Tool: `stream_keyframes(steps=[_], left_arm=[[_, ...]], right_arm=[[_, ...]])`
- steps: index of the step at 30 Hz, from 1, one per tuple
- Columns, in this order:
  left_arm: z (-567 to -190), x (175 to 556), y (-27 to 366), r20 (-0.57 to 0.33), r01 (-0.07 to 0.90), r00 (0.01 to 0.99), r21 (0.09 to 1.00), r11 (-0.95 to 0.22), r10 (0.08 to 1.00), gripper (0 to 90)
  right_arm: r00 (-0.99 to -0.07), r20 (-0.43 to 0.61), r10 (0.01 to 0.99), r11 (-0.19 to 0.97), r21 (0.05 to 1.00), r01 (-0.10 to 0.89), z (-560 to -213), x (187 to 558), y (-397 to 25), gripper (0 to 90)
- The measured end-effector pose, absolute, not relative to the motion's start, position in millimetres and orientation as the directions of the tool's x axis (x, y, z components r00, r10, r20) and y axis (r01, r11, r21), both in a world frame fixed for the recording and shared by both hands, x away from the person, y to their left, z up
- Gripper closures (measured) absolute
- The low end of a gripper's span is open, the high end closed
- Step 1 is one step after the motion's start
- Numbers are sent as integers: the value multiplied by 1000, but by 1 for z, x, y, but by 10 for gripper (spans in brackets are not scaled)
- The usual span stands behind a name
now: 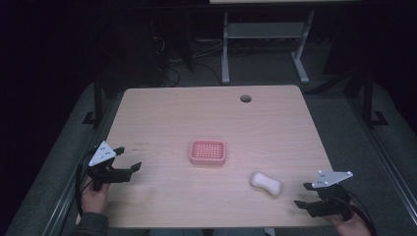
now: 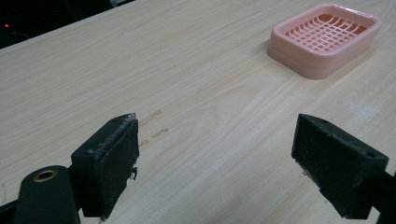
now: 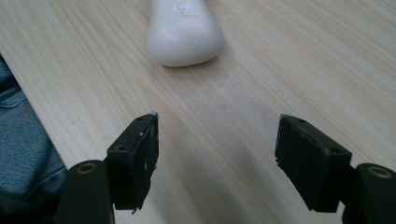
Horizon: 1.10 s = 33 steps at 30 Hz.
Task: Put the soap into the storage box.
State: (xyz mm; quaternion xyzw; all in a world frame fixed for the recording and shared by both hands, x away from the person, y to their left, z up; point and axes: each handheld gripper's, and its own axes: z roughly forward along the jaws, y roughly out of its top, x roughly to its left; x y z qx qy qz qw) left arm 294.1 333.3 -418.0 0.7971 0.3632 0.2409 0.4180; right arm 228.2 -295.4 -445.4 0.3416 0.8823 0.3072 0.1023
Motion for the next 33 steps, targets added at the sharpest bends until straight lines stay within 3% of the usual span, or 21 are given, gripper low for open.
stream_keyframes(steps=[33], left_arm=[[-418,294,334,79,373,620,846,-382,780,145]], right_arm=[[-814,-1,580,669,571,476,-420,261,-251,296]])
